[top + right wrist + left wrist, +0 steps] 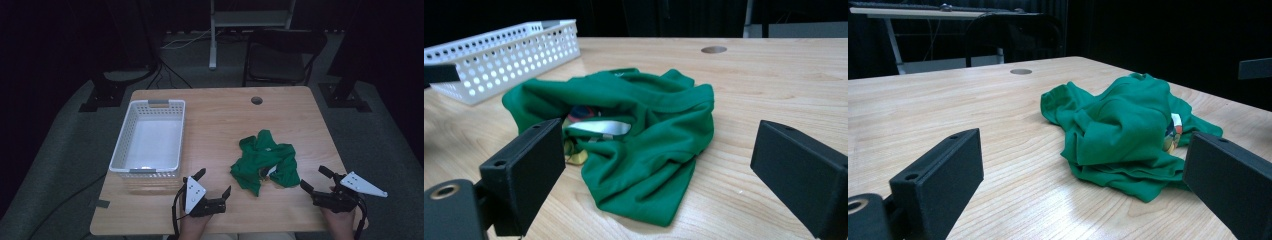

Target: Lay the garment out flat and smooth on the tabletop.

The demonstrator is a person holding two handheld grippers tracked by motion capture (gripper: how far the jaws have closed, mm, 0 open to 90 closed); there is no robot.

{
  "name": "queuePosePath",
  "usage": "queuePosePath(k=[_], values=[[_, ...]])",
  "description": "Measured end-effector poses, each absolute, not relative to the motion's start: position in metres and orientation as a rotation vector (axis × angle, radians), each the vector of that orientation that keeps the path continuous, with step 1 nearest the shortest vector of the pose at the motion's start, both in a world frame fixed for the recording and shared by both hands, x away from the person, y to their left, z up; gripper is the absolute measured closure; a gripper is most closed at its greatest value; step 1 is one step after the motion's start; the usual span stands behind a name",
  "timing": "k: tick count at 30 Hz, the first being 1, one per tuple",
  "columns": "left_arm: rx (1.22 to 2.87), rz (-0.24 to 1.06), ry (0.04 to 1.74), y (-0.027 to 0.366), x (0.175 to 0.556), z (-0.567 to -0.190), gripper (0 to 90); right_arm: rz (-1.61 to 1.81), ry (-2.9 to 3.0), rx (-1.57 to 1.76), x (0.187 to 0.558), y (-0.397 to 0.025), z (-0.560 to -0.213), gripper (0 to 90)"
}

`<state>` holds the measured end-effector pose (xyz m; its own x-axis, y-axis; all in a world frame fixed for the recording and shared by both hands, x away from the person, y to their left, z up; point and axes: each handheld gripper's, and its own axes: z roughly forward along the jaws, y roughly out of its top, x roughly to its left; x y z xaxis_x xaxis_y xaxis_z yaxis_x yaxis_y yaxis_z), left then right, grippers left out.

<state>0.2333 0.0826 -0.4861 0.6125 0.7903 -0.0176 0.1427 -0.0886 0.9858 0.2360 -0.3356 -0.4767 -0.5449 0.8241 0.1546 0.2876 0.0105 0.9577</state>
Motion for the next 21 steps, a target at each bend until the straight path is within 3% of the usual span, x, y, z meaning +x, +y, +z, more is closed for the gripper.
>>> queuePosePath(k=[13,15,21], values=[[1.655,0.589,0.769,0.0786,0.2351,-0.4851,3.8,1.506,1.946,1.112,0.2351,-0.3320,-0.4753,6.6],[1.657,0.572,0.782,0.0789,0.2366,-0.4850,3.9,1.514,1.959,1.102,0.2351,-0.3319,-0.4753,13.2],[1.683,0.544,0.821,0.0791,0.2414,-0.4832,5.4,1.513,1.972,1.110,0.2357,-0.3321,-0.4741,12.7]])
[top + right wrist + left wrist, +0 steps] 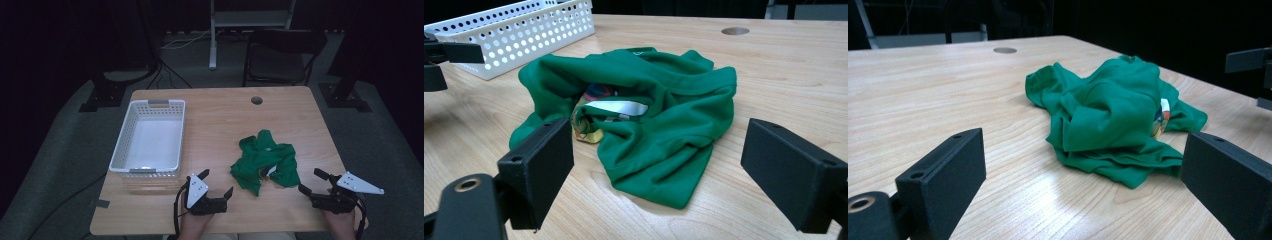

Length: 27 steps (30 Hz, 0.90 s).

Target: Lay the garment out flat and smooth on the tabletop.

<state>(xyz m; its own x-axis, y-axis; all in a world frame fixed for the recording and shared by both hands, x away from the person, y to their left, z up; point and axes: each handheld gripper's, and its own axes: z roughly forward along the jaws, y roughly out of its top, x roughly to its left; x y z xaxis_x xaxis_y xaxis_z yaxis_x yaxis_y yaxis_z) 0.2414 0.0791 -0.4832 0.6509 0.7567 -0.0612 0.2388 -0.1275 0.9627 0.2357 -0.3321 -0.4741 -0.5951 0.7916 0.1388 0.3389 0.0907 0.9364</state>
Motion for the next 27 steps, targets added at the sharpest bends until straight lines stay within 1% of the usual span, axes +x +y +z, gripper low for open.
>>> queuePosePath(k=[3,13,16,22,27], values=[[1.692,0.493,0.846,0.078,0.246,-0.480,5.4,1.513,1.980,1.124,0.238,-0.334,-0.473,12.6],[1.718,0.451,0.861,0.078,0.262,-0.466,6.6,1.485,2.002,1.110,0.245,-0.335,-0.462,12.1],[1.717,0.406,0.886,0.078,0.271,-0.463,6.7,1.475,2.010,1.100,0.249,-0.336,-0.456,12.1],[1.701,0.202,0.913,0.074,0.291,-0.458,8.2,1.467,2.017,1.085,0.262,-0.341,-0.443,12.1],[1.699,0.142,0.917,0.063,0.307,-0.450,8.3,1.461,2.051,1.086,0.280,-0.341,-0.436,12.1]])
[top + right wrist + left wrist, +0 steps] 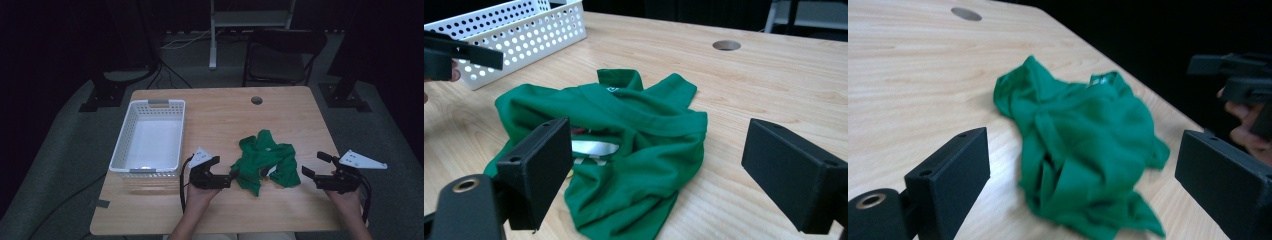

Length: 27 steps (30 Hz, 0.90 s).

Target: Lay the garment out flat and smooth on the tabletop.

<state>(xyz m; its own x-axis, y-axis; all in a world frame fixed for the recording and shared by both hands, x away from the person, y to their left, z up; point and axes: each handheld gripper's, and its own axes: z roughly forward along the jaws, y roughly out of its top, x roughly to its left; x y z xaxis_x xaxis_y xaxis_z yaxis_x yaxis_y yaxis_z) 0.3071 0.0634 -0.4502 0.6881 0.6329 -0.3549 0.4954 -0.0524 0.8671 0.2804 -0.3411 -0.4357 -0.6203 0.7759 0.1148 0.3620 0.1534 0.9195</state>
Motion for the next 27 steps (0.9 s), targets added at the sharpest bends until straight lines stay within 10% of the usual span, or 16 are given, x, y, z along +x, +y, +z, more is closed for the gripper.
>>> queuePosePath(k=[27], values=[[1.865,0.045,1.015,0.022,0.360,-0.472,9.9,1.361,2.318,1.229,0.364,-0.332,-0.467,13.1]])
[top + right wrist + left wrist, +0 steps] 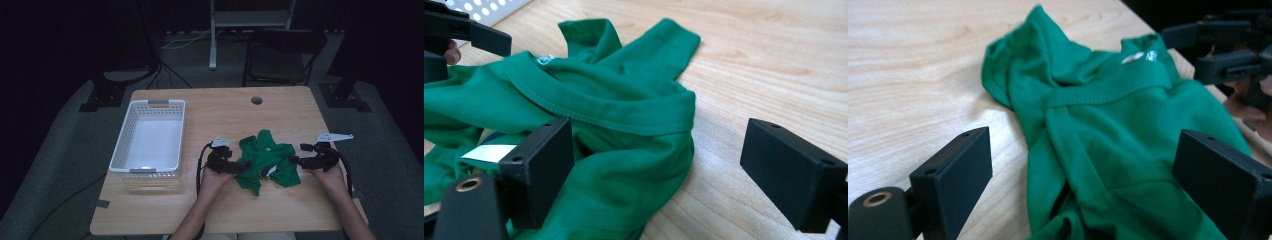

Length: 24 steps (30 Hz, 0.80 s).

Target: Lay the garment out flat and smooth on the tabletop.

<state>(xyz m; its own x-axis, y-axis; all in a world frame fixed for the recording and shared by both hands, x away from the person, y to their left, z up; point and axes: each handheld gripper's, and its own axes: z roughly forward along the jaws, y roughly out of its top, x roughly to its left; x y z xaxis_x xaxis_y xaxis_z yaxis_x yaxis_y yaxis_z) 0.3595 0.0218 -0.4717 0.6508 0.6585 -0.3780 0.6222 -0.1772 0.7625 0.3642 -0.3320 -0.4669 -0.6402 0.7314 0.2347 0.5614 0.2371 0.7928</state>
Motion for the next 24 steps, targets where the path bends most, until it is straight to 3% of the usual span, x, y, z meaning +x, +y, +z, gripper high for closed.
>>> queuePosePath(k=[10,11,13,14,16,21,24], values=[[1.990,0.070,0.929,0.003,0.360,-0.475,13.1,1.366,2.399,1.243,0.375,-0.327,-0.475,14.4],[1.997,0.081,0.937,0.002,0.359,-0.477,19.2,1.372,2.409,1.230,0.375,-0.325,-0.476,18.0],[2.000,0.070,0.909,0.002,0.358,-0.477,20.8,1.372,2.416,1.223,0.375,-0.324,-0.476,21.2],[1.989,0.080,0.915,0.003,0.357,-0.477,36.2,1.373,2.427,1.207,0.374,-0.323,-0.476,26.0],[1.989,0.091,0.904,0.004,0.356,-0.476,44.1,1.365,2.427,1.195,0.374,-0.322,-0.476,33.9],[1.967,0.076,0.906,0.010,0.357,-0.476,56.4,1.402,2.403,1.189,0.371,-0.324,-0.474,46.1],[1.965,0.079,0.907,0.011,0.356,-0.476,62.8,1.408,2.432,1.174,0.368,-0.324,-0.475,41.5]])
